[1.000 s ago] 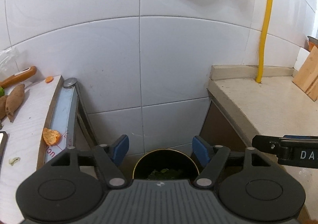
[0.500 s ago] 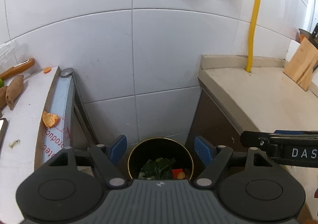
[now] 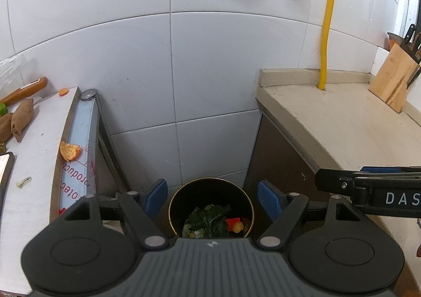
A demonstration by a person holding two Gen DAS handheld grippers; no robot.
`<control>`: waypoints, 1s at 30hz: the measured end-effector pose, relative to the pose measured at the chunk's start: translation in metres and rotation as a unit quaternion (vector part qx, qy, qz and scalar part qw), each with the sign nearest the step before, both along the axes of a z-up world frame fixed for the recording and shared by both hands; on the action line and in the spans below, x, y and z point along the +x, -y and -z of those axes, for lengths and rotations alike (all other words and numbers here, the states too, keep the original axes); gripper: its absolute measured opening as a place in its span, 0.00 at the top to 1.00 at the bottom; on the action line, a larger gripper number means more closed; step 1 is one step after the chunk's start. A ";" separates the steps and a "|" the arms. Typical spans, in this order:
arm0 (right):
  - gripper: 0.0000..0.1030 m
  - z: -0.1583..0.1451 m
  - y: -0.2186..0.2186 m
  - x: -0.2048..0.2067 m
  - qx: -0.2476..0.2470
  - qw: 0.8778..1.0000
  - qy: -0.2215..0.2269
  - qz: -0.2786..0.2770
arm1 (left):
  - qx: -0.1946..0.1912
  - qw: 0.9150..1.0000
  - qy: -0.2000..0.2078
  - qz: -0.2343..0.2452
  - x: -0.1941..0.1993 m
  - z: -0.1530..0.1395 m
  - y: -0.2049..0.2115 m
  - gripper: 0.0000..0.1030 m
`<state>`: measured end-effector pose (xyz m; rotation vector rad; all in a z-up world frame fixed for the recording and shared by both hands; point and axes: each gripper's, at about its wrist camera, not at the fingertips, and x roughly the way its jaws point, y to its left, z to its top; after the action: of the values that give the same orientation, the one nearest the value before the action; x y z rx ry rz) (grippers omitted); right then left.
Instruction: Collect trash
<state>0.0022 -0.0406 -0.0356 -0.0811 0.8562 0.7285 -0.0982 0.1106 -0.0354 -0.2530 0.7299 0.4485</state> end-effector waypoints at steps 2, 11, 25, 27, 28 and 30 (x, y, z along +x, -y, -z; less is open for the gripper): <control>0.20 -0.001 0.000 -0.001 0.000 1.000 0.001 0.000 | -0.003 1.000 0.000 0.001 0.000 0.000 0.000 0.31; 0.19 -0.001 -0.003 -0.005 -0.001 1.000 0.003 0.003 | -0.008 1.000 -0.004 0.002 -0.001 0.002 -0.001 0.30; 0.19 -0.001 0.002 -0.010 -0.002 1.000 0.000 0.000 | -0.008 1.000 -0.006 0.004 -0.007 0.005 0.002 0.29; 0.19 -0.001 0.003 -0.010 -0.002 1.000 0.000 0.000 | -0.009 1.000 -0.006 0.004 -0.008 0.005 0.003 0.28; 0.19 -0.001 0.003 -0.011 -0.002 1.000 0.000 0.001 | -0.009 1.000 -0.006 0.004 -0.009 0.004 0.003 0.28; 0.18 0.000 0.005 -0.013 -0.001 1.000 0.001 0.001 | -0.009 1.000 -0.006 0.006 -0.011 0.004 0.004 0.28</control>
<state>-0.0103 -0.0454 -0.0353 -0.0830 0.8554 0.7248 -0.1091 0.1064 -0.0396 -0.2640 0.7475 0.4331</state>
